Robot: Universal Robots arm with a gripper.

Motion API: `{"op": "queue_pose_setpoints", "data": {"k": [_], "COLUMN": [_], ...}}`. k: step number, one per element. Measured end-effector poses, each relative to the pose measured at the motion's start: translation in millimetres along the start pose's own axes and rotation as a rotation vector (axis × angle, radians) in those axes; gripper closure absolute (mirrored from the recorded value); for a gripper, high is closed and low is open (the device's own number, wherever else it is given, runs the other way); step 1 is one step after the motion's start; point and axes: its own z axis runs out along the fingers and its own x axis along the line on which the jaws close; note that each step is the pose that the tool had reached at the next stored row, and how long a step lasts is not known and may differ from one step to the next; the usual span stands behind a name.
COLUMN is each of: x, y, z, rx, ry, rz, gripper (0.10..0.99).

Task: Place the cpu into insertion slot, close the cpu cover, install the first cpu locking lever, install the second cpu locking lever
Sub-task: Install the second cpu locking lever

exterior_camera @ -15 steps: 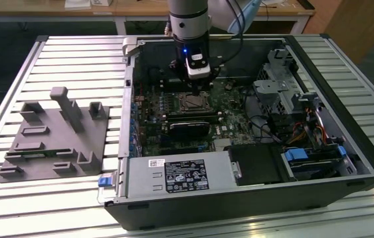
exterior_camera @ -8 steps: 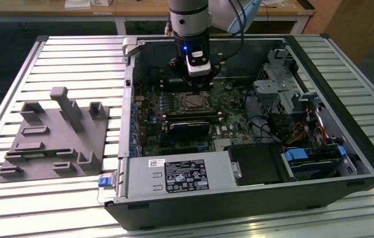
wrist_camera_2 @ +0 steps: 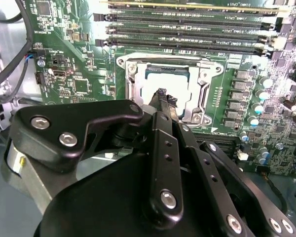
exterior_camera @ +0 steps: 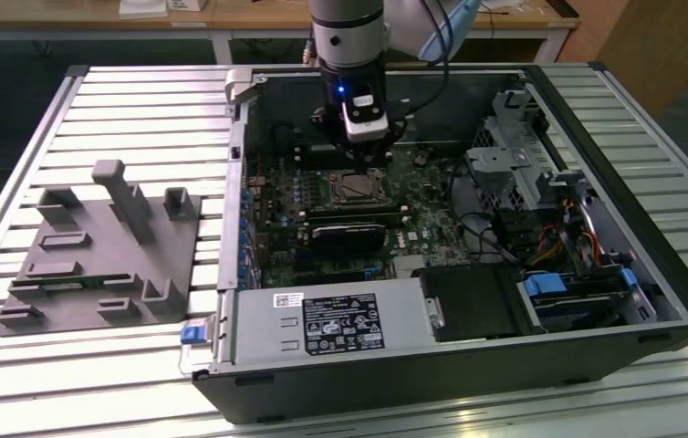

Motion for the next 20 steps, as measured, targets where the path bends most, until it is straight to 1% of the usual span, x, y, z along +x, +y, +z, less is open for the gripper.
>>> {"op": "queue_pose_setpoints", "data": {"k": [20], "x": [-6.3], "y": [-11.7], "z": [0.6], "rx": [0.000], "ry": [0.0000], "rz": [0.000], "gripper": [0.980]}}
